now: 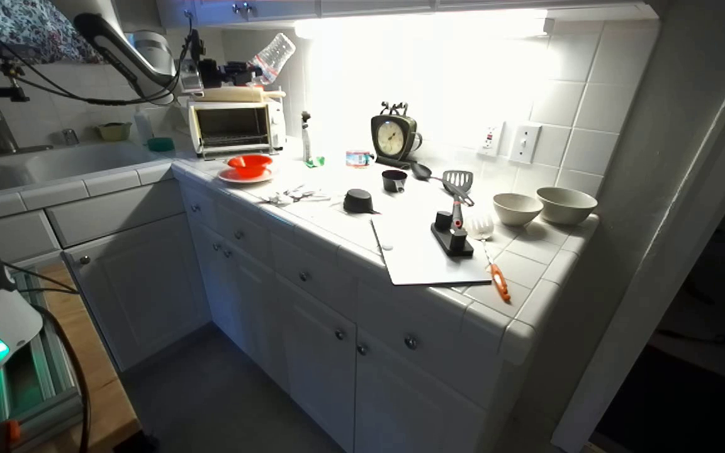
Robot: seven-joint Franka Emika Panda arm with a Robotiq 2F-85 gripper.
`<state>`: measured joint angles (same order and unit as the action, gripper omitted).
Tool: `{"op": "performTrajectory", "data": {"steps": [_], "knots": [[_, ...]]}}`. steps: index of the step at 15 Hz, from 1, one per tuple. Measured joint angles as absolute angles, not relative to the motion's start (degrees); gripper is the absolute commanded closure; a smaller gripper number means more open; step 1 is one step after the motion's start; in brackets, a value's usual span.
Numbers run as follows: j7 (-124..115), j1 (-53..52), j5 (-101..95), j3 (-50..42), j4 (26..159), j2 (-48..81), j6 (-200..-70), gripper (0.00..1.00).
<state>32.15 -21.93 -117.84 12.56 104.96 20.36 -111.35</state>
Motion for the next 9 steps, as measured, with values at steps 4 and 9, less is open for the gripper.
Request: {"op": "performTrajectory", "data": {"steps": [4, 9], "knots": [[32.17, -21.85, -117.8, 12.56, 105.26, 20.36, -111.63, 0.98], [32.2, -21.64, -117.59, 12.56, 105.83, 20.35, -113.14, 0.98]]}}
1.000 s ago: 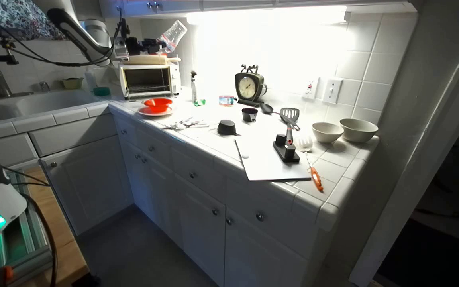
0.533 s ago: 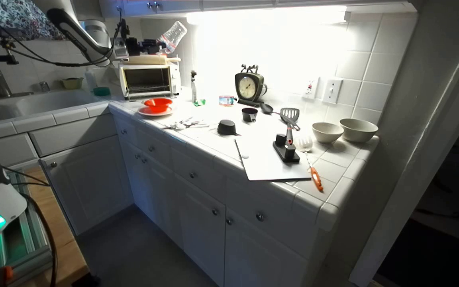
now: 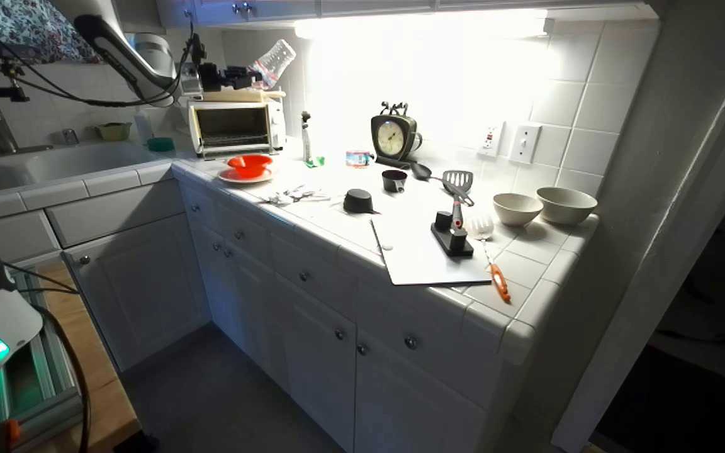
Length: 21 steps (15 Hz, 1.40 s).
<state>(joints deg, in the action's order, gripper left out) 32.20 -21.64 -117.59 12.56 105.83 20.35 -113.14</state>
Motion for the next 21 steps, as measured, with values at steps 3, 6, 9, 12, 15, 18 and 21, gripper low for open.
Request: {"op": "performTrajectory", "data": {"steps": [3, 6, 9, 12, 15, 18, 21], "knots": [[32.32, -21.39, -117.59, 12.56, 106.24, 20.31, -114.32, 0.98], [32.91, -21.22, -117.59, 12.56, 106.43, 20.31, -115.39, 0.98], [33.86, -21.08, -117.58, 12.56, 106.45, 20.31, -116.72, 0.98], [35.14, -20.46, -116.5, 12.56, 106.46, 20.31, -119.6, 0.98], [37.01, -18.98, -113.37, 12.53, 106.44, 20.24, -123.97, 0.98], [40.31, -16.8, -108.67, 12.4, 106.38, 20.1, -128.76, 0.98], [45.03, -14.67, -103.39, 12.0, 106.38, 20.09, -132.61, 0.98]]}}
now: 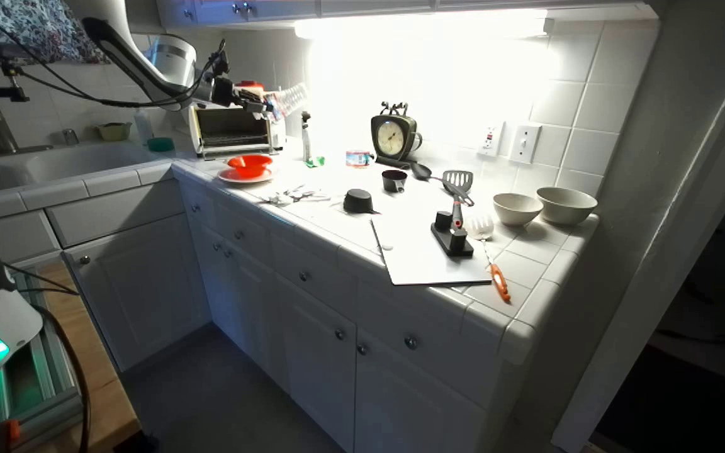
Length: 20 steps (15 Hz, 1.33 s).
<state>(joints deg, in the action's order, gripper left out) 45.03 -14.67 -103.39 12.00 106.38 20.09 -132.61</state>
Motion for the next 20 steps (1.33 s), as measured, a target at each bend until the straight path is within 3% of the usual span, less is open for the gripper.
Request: {"op": "performTrajectory", "data": {"steps": [20], "knots": [[67.76, -7.71, -88.56, 9.91, 113.77, 20.36, -141.25, 0.98]]}}
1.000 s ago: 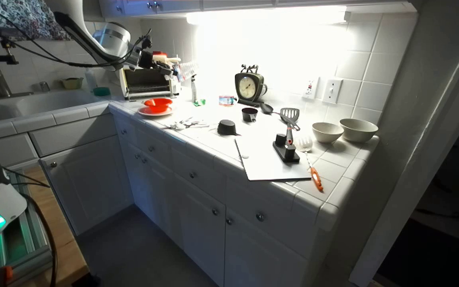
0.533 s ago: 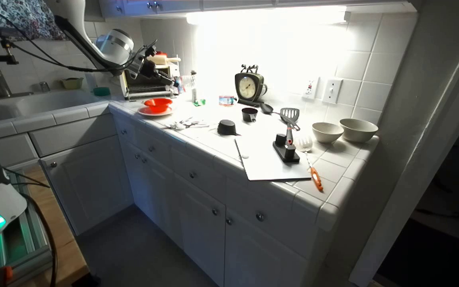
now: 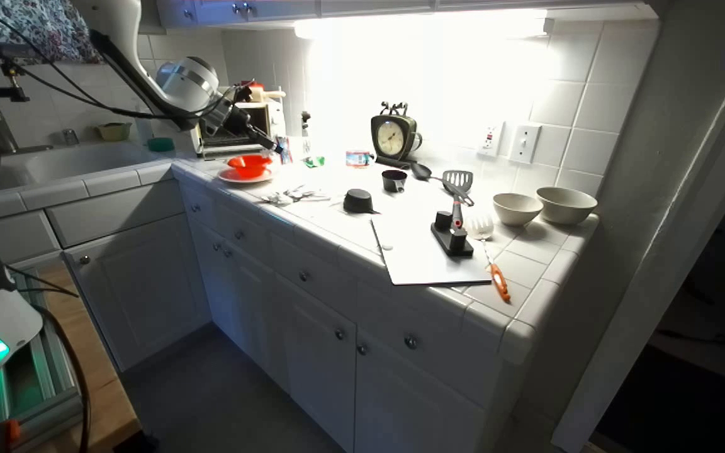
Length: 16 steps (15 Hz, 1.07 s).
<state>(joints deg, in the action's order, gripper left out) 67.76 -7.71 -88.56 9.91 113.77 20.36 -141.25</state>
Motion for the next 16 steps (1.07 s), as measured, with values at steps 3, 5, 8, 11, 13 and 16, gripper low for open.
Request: {"op": "performTrajectory", "data": {"steps": [3, 5, 8, 11, 13, 16], "knots": [[70.45, -6.82, -88.55, 9.29, 114.25, 20.84, -144.44, 0.98], [72.13, -6.51, -88.56, 8.75, 114.45, 21.3, -145.66, 0.98], [74.08, -6.29, -88.56, 8.2, 114.54, 22.1, -146.4, 0.98], [76.0, -6.19, -88.56, 8.03, 114.56, 22.84, -146.51, 0.58], [76.71, -6.19, -88.56, 8.0, 114.56, 23.19, -146.51, 0.44], [76.77, -6.19, -88.56, 7.99, 114.38, 23.22, -146.51, 0.23]]}}
